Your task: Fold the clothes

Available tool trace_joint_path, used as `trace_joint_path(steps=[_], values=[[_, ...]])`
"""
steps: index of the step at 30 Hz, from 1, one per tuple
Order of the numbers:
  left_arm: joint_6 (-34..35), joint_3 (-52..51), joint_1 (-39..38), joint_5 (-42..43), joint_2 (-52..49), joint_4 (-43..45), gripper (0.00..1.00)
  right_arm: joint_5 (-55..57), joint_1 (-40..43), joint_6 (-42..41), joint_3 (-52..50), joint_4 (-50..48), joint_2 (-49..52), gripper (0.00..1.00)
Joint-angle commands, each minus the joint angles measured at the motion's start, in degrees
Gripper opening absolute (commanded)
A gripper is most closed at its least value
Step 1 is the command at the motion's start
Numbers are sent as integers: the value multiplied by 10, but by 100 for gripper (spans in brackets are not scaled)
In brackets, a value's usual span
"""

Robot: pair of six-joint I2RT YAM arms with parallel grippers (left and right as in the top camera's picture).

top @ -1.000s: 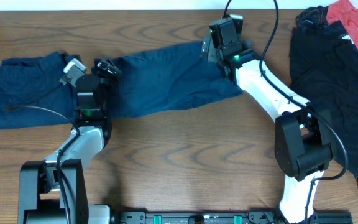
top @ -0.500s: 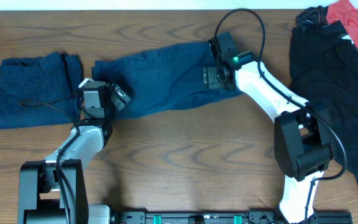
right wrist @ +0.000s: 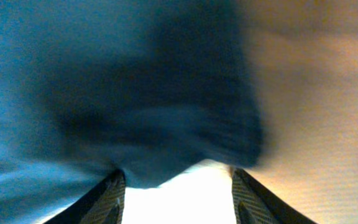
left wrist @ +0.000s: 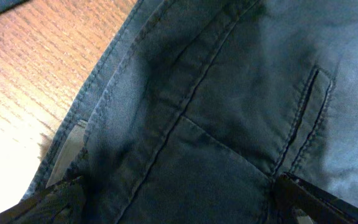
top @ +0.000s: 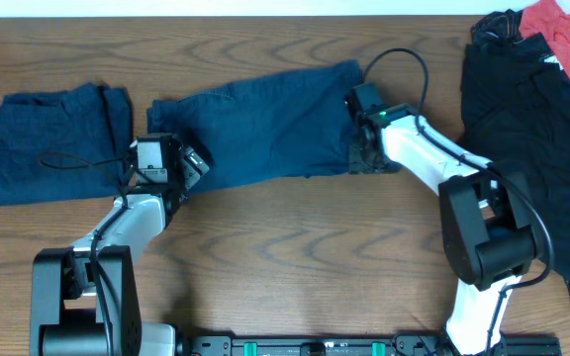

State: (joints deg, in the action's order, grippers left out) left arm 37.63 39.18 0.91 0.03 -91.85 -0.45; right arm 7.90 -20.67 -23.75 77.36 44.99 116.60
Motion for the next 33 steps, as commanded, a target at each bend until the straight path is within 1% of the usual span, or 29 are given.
trace_joint_path(steps=[1,8,12,14,20,22,25,28,33], values=[[3,-19,-1,8,-26,-42,98,69,38,-40,-21,17,14,52],[3,-19,-1,8,-26,-106,98,67,49,-41,-21,24,10,48],[3,-19,-1,8,-26,-111,98,43,48,-46,-14,14,-21,48],[3,-19,-1,8,-26,-106,98,20,45,-15,-8,-7,-47,47],[3,-19,-1,8,-26,-96,98,-56,22,95,-5,-117,-136,45],[3,-19,-1,8,-26,-96,98,-86,15,123,-5,-152,-145,42],[3,-19,-1,8,-26,-96,98,-106,7,138,-5,-188,-138,38],[3,-19,-1,8,-26,-96,98,-127,0,138,-5,-205,-114,38],[3,-19,-1,8,-26,-96,98,-211,-4,142,-5,-238,-48,38]])
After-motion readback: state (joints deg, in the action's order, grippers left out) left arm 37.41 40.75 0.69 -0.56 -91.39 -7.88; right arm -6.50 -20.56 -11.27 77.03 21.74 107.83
